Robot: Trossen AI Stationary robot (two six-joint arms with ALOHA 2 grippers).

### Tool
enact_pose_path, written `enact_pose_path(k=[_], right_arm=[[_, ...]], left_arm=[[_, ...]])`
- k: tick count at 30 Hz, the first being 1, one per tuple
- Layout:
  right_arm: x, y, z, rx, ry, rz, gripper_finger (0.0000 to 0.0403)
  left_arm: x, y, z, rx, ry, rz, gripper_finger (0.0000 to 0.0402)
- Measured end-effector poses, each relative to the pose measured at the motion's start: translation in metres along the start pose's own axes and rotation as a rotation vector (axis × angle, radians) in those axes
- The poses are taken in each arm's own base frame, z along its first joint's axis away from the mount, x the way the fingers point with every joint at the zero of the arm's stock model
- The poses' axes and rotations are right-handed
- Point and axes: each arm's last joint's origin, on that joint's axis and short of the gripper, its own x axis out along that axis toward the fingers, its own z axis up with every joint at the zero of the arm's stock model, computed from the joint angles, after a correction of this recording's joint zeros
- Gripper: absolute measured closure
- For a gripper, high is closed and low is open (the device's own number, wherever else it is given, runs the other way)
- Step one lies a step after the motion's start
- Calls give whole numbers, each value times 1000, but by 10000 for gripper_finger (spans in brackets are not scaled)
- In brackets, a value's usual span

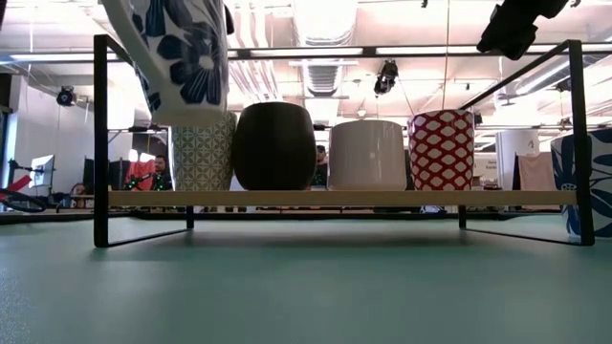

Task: Place coffee mugs
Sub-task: Put the left blue patterned mug on the shelf

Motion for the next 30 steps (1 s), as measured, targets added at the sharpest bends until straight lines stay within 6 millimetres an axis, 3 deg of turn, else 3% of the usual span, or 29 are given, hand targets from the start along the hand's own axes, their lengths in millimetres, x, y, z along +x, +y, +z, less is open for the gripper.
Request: enact_pose_path(k=[13,30], right_arm=[[0,0,0,0,0,0,321],[0,0,0,0,0,0,319]], left_arm=[[30,-6,12,106,86,18,387],[53,-4,5,139,131,49,386]])
